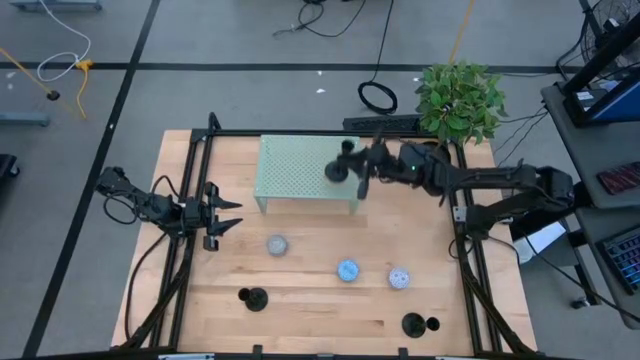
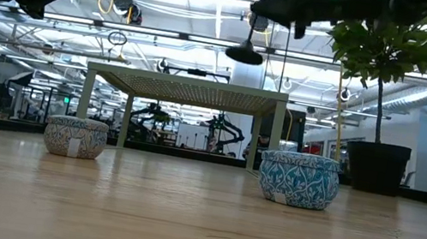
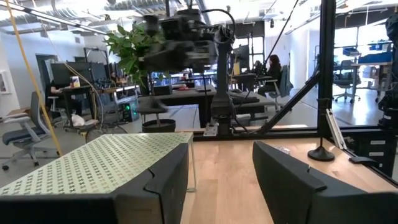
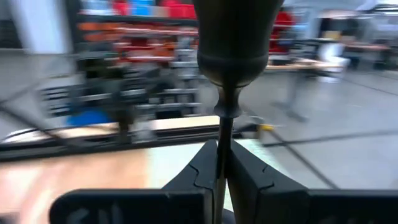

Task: Pick & Place candle stick holders
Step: Put the top candle holder on the shelf

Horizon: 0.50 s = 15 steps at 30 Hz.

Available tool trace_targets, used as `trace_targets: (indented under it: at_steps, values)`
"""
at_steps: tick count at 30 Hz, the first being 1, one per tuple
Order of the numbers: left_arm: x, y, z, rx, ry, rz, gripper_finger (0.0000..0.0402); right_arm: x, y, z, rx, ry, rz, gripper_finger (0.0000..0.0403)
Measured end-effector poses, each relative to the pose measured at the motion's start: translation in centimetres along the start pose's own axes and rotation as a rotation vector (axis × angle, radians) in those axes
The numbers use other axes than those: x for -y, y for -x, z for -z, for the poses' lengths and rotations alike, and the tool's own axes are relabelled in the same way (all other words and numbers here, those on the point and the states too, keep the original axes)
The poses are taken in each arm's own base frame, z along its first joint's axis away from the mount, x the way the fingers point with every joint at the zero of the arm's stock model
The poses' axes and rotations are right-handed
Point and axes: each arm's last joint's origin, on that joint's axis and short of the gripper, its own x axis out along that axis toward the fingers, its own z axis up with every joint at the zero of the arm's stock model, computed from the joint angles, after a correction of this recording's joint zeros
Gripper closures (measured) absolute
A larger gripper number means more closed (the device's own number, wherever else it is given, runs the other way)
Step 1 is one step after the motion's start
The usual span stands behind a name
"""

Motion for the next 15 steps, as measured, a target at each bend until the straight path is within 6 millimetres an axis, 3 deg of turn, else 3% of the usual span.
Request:
trace_targets:
  at_steps: [5, 15]
  values:
    - [0.0, 0.0, 0.0, 0.0, -0.001, 0.0, 0.0215, 2.4, -0.6, 0.8, -0.027, 0.004, 0.206, 0.0391]
    - [0.0, 0.0, 0.0, 0.002, 0.0, 0.0, 0.0215, 4.5, -2.7, 3.8, -0.085, -0.017, 0.279, 0.0391]
